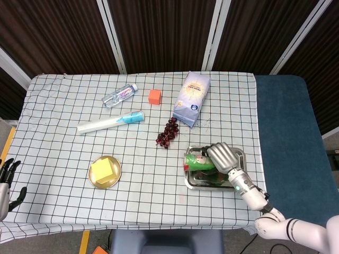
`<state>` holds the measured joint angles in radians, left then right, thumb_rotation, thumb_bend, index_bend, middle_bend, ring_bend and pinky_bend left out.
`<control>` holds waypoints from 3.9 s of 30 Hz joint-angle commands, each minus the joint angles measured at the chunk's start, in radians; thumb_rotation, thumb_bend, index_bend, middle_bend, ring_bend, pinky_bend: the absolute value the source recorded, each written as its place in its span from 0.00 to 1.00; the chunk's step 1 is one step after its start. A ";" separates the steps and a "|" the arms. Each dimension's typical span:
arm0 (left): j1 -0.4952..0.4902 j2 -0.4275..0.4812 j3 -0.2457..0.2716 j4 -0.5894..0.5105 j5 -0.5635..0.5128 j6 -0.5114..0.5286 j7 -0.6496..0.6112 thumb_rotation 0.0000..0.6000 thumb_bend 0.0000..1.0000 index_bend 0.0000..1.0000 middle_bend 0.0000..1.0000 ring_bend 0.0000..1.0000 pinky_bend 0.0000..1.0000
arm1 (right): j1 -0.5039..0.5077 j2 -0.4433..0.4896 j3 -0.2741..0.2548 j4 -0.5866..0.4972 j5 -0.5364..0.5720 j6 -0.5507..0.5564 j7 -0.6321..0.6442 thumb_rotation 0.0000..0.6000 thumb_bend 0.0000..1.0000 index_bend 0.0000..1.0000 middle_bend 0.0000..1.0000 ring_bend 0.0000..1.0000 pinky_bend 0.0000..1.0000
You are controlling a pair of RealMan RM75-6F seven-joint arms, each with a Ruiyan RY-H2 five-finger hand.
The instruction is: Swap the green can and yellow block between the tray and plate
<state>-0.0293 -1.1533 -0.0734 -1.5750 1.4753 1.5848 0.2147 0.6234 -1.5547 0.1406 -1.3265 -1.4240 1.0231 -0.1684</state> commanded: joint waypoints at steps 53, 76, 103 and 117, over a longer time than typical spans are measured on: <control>-0.018 -0.010 0.016 0.013 0.009 -0.032 0.018 1.00 0.37 0.16 0.13 0.06 0.07 | 0.428 -0.447 0.156 0.398 0.093 -0.126 -0.065 1.00 0.06 0.06 0.00 0.00 0.01; -0.050 -0.057 0.045 -0.008 0.038 -0.086 0.134 1.00 0.37 0.08 0.10 0.06 0.07 | -0.223 0.353 -0.212 -0.275 -0.091 0.459 -0.154 1.00 0.06 0.00 0.00 0.00 0.00; -0.319 -0.133 -0.011 -0.269 -0.213 -0.495 0.372 1.00 0.36 0.00 0.00 0.00 0.07 | -0.453 0.303 -0.118 -0.060 -0.136 0.687 0.199 1.00 0.00 0.00 0.00 0.00 0.00; -0.419 -0.213 -0.036 -0.203 -0.374 -0.543 0.421 1.00 0.36 0.00 0.00 0.00 0.07 | -0.471 0.294 -0.097 -0.045 -0.169 0.677 0.205 1.00 0.00 0.00 0.00 0.00 0.00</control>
<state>-0.4432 -1.3613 -0.1089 -1.7832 1.1068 1.0437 0.6322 0.1530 -1.2602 0.0433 -1.3715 -1.5923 1.7005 0.0372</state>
